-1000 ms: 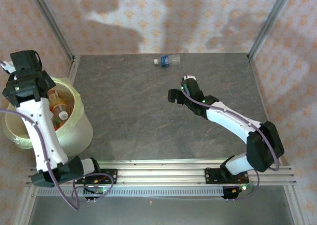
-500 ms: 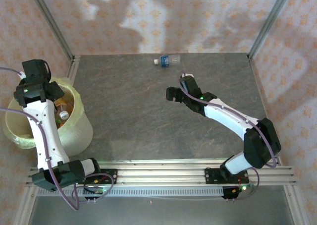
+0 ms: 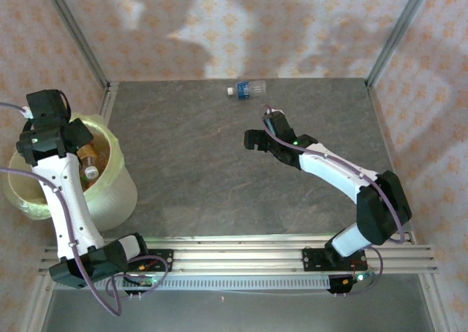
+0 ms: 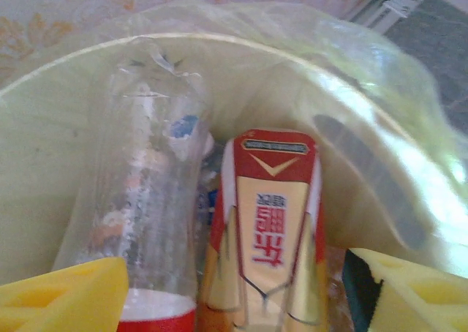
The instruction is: Put the plastic bottles in the bin
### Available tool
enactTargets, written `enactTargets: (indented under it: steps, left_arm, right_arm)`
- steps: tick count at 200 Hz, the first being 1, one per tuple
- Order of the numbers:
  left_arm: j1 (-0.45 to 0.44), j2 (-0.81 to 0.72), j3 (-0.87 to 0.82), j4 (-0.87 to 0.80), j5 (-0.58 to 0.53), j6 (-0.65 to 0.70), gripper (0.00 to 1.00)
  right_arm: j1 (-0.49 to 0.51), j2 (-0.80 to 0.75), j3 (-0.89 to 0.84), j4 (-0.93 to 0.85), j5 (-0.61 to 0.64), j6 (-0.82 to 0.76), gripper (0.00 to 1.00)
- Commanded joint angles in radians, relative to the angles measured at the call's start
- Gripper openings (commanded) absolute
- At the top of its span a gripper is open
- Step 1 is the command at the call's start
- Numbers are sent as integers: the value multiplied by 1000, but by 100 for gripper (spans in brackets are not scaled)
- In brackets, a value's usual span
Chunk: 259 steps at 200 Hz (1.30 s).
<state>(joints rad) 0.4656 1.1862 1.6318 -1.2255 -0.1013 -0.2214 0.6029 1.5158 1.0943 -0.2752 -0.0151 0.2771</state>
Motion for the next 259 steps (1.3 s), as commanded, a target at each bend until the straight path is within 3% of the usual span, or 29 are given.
enactTargets:
  steps: [1, 29, 60, 71, 103, 128, 151, 179, 190, 213, 235, 259]
  left_arm:
    - [7, -9, 114, -40, 94, -40, 80]
    - [6, -39, 178, -9, 187, -100, 82]
    - [-11, -77, 128, 148, 519, -215, 84]
    - [-66, -78, 106, 203, 571, -268, 84]
    - [-368, -56, 93, 330, 457, -335, 88]
    - [-546, 29, 113, 412, 401, -362, 92]
    - [-729, 170, 186, 460, 348, -346, 99]
    - [-903, 409, 343, 486, 307, -253, 100]
    - [-945, 512, 436, 455, 277, -213, 100]
    - [-988, 670, 596, 369, 196, -205, 100]
    - [-992, 716, 550, 442, 172, -278, 100]
    - [-980, 818, 529, 502, 113, -333, 100]
  right_arm:
    - [-6, -32, 22, 1, 29, 3, 99]
    - [-6, -81, -11, 39, 64, 2, 99]
    - [-10, -135, -53, 80, 117, -8, 99]
    - [-13, -161, -74, 104, 121, -7, 99]
    - [-16, -280, -193, 246, 119, 1, 99]
    - [-19, -371, -266, 283, 140, 10, 99]
    - [-30, -439, -315, 270, 148, 23, 99]
    - [-80, -518, -370, 233, 122, 77, 99]
    - [-117, -535, -386, 227, 71, 86, 99]
    - [-251, -501, -360, 196, -161, 84, 99]
    - [-357, -362, -257, 160, -362, 45, 99]
    - [-409, -130, -72, 125, -459, 21, 99]
